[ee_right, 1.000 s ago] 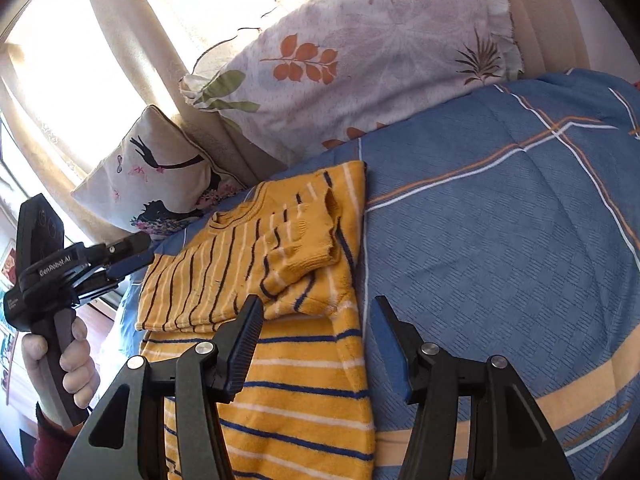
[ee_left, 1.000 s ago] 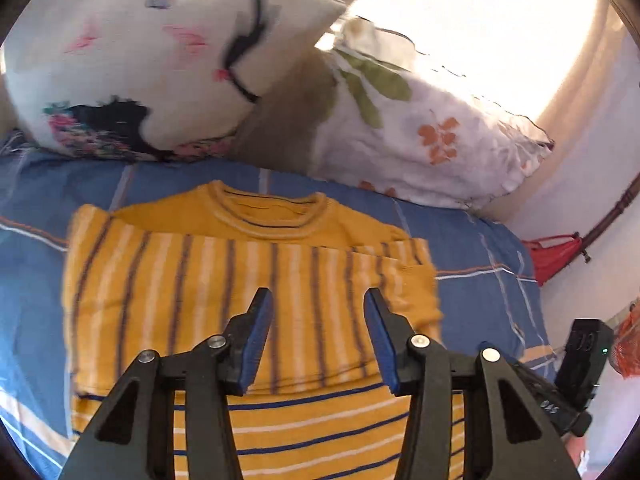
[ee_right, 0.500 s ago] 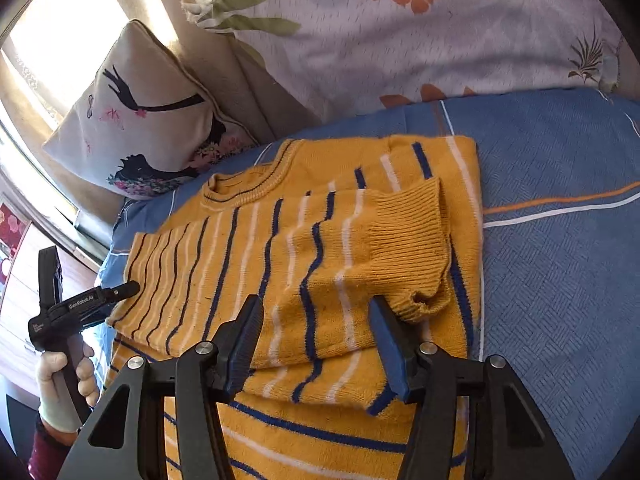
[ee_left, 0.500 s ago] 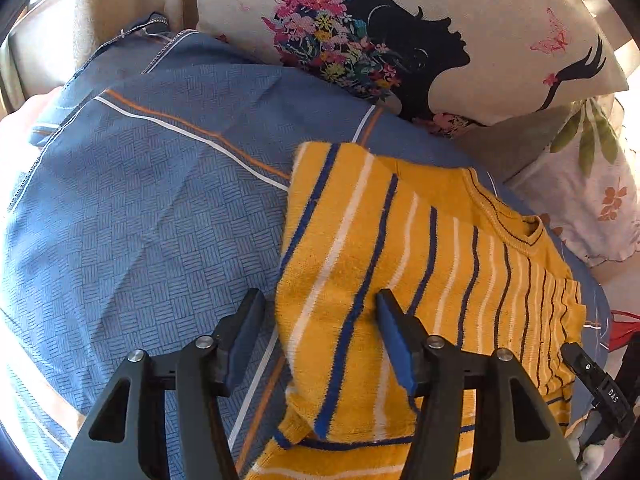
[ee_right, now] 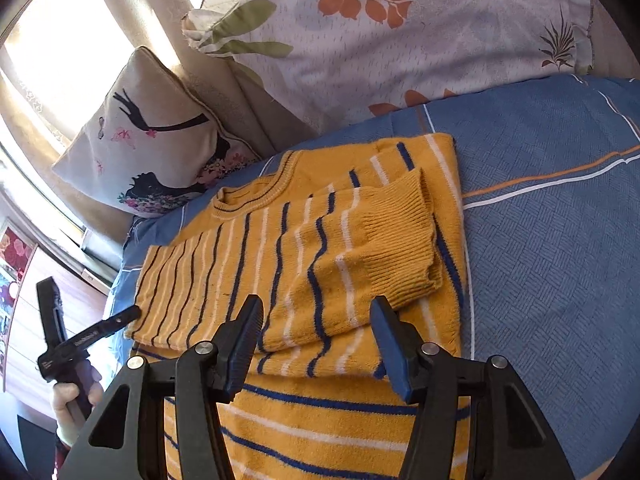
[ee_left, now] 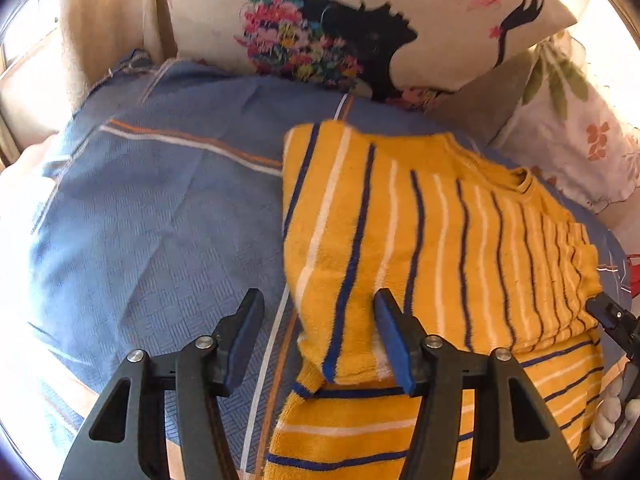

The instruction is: Fold small clothes

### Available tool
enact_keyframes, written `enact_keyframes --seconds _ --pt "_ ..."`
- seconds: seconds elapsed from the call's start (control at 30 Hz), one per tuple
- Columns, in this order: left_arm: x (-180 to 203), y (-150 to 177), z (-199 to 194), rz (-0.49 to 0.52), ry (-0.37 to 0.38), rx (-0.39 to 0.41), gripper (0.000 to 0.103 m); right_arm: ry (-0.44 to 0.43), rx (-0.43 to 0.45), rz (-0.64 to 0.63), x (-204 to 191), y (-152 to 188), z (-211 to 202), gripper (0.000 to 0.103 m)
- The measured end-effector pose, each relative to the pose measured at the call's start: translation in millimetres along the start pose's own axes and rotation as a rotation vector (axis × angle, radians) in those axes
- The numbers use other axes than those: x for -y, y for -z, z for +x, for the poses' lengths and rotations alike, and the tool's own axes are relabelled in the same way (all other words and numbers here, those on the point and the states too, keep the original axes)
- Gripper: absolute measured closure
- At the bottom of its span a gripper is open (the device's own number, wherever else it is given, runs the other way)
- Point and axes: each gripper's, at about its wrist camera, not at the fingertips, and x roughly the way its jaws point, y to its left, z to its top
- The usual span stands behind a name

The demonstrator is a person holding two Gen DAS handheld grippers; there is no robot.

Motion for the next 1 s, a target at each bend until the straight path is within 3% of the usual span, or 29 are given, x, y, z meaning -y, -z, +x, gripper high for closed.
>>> enact_keyframes --seconds 0.2,0.37,0.5,0.6,0.8,1.0 --pt "-18.3 6.2 -27.1 -0.076 0.081 0.019 0.044 -0.013 -0.016 0.063 20.4 7.8 -12.3 0.044" --pt "-38.2 44.9 -56.0 -0.136 0.188 0.017 0.044 0.024 0.007 0.037 24.6 26.6 -52.2 0.040" --pt "-51.6 83.9 -60.1 -0.199 0.275 -0.022 0.044 0.052 -0.029 0.068 37.4 51.9 -75.4 0.040" --pt "-54.9 109.5 -72.7 -0.217 0.344 -0.011 0.044 -0.028 -0.064 0.126 47.3 72.9 -85.7 0.040" --pt "-60.2 165.0 -95.2 -0.242 0.495 -0.011 0.044 -0.307 -0.141 0.226 51.8 114.8 -98.0 0.040" --pt "-58.4 208.2 -121.8 -0.223 0.544 0.020 0.044 -0.405 -0.165 0.152 33.9 152.6 -117.2 0.040"
